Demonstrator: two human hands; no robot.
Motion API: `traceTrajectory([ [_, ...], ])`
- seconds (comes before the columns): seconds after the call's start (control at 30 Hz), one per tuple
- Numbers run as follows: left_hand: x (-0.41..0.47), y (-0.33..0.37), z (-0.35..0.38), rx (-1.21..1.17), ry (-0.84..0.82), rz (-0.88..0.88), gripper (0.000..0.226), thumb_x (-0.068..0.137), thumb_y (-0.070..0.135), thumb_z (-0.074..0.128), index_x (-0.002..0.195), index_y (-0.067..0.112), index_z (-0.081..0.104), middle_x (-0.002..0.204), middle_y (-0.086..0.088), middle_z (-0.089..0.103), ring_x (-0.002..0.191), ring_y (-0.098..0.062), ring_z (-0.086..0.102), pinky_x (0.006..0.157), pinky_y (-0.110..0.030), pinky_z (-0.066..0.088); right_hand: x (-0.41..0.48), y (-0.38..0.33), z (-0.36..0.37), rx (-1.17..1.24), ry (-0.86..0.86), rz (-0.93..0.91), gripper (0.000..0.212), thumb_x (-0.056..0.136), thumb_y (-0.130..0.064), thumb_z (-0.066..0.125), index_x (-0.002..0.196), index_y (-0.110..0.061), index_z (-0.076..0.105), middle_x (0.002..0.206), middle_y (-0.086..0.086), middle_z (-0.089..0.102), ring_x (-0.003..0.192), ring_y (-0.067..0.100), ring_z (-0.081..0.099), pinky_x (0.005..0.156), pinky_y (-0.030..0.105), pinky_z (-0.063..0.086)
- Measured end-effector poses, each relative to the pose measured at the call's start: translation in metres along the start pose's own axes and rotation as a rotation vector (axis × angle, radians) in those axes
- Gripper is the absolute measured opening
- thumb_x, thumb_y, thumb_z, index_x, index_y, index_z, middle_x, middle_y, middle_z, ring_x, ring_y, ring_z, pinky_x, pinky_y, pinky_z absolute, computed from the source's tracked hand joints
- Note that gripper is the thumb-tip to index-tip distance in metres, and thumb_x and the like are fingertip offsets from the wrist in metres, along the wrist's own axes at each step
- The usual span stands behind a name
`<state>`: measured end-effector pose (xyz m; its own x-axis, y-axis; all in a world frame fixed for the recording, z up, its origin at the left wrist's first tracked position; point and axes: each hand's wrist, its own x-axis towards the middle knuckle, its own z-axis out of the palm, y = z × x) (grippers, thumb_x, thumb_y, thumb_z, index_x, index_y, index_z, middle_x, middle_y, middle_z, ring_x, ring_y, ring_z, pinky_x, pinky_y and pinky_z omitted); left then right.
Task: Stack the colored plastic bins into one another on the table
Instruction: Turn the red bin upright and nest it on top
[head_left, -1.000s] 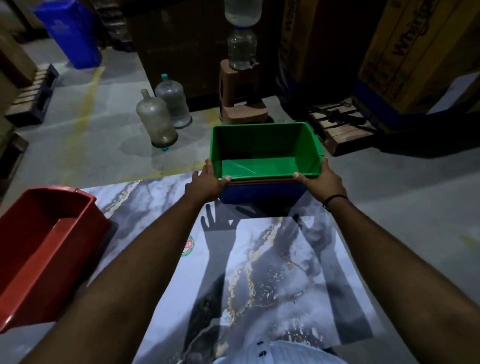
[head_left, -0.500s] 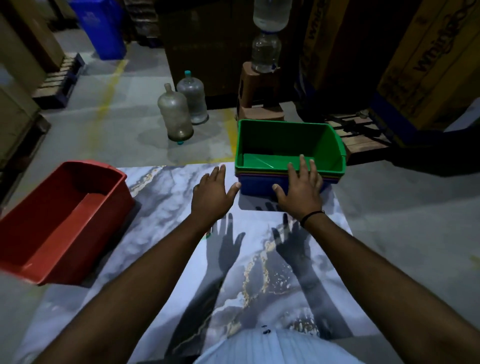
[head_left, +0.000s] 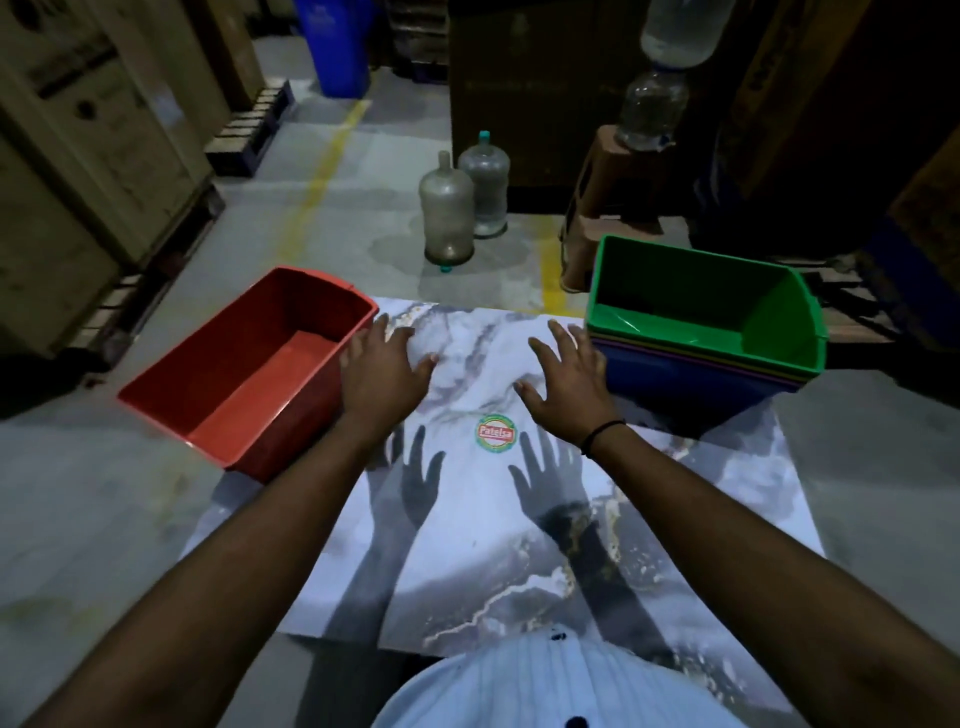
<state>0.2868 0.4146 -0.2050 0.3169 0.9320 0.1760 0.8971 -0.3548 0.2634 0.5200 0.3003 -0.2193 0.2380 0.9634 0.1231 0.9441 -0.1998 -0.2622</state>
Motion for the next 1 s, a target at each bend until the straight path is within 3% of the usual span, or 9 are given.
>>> traceTrajectory([
  [0.2,-0.005,-0.066,-0.008,0.071,-0.078,-0.181,0.065,0.088,0.041,0.068,0.143,0.013,0.047,0.162,-0.017,0.036,0.141,-0.046,0.038,0.112,-0.056,0.034,0.004,-0.036,0.014,0.017,-0.063,-0.061,0.067,0.093,-0.047,0.059,0.151,-0.018,0.041,0.165,0.011,0.024,0.153,0.035,0.013,0.115,0.053,0.021],
  [0.33,-0.009,-0.097,-0.001,0.043,-0.185,-0.264,0.054,0.090,0.031,0.066,0.135,0.009,0.045,0.135,-0.022,0.059,0.121,-0.047,0.057,0.098,-0.053,0.048,0.001,-0.047,0.022,0.024,-0.110,-0.068,0.067,0.094,-0.048,0.056,0.152,-0.021,0.038,0.165,0.008,0.023,0.153,0.031,0.011,0.116,0.050,0.020],
  [0.47,-0.006,-0.103,0.005,-0.023,-0.205,-0.289,0.038,0.094,0.023,0.056,0.128,0.008,0.046,0.120,-0.024,0.065,0.109,-0.047,0.065,0.086,-0.050,0.051,-0.005,-0.050,0.026,0.025,-0.133,-0.071,0.066,0.094,-0.048,0.057,0.152,-0.020,0.039,0.163,0.008,0.027,0.152,0.031,0.015,0.115,0.050,0.021],
  [0.6,-0.002,-0.095,0.009,-0.066,-0.203,-0.177,0.033,0.099,0.034,0.053,0.119,0.009,0.055,0.113,-0.023,0.068,0.103,-0.045,0.067,0.082,-0.048,0.053,-0.008,-0.045,0.030,0.057,-0.132,-0.028,0.066,0.094,-0.047,0.059,0.151,-0.020,0.041,0.161,0.007,0.032,0.150,0.030,0.020,0.115,0.049,0.023],
  [0.7,-0.005,-0.075,0.012,-0.120,-0.264,-0.095,0.043,0.102,0.052,0.041,0.113,0.013,0.055,0.108,-0.022,0.068,0.100,-0.043,0.068,0.081,-0.046,0.052,-0.008,-0.041,0.030,0.112,-0.111,0.025,0.067,0.092,-0.047,0.061,0.149,-0.019,0.043,0.156,0.007,0.041,0.146,0.030,0.030,0.115,0.049,0.028],
  [0.83,-0.017,-0.036,0.019,-0.112,-0.382,0.102,0.028,0.100,0.033,0.048,0.117,0.011,0.052,0.110,-0.024,0.067,0.102,-0.043,0.068,0.076,-0.042,0.048,-0.006,-0.034,0.028,0.218,-0.057,0.139,0.067,0.089,-0.052,0.059,0.145,-0.017,0.049,0.146,0.007,0.053,0.137,0.031,0.043,0.111,0.050,0.036],
  [1.0,-0.046,0.010,0.027,-0.049,-0.408,0.311,0.027,0.099,0.035,0.051,0.117,0.015,0.054,0.110,-0.015,0.067,0.099,-0.038,0.068,0.071,-0.038,0.044,-0.002,-0.015,0.020,0.323,-0.017,0.291,0.066,0.092,-0.050,0.061,0.146,-0.014,0.048,0.148,0.010,0.052,0.138,0.033,0.042,0.111,0.052,0.037],
])
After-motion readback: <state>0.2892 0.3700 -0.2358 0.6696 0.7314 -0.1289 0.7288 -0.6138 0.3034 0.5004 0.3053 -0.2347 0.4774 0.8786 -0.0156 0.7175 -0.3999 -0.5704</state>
